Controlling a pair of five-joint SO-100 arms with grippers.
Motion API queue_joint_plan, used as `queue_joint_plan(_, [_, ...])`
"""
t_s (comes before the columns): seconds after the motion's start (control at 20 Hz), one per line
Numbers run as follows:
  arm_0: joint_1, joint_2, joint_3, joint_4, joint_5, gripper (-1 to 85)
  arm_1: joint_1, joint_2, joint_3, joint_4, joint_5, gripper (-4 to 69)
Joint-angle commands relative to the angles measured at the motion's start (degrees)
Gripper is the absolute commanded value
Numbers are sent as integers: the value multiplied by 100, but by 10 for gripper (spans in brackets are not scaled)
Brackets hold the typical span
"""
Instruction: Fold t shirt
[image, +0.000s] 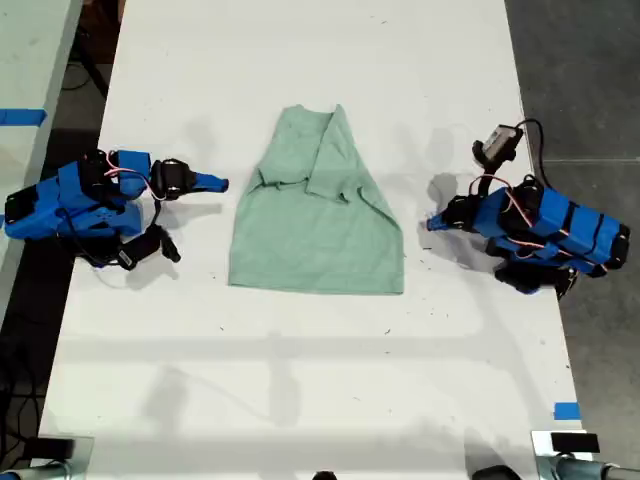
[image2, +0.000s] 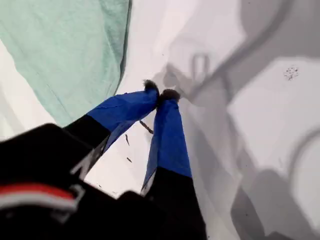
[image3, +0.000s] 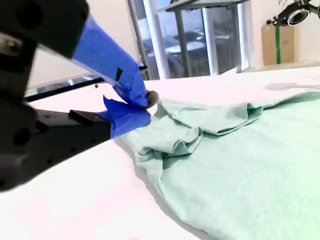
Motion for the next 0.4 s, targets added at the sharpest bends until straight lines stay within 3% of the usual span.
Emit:
queue_joint_plan(0.0, [-105, 53, 35, 0, -123, -1, -70, 70, 141, 9, 70, 23])
queue_joint_plan(0.35, [-88, 53, 44, 18, -141, -1, -44, 70, 141, 9, 62, 23])
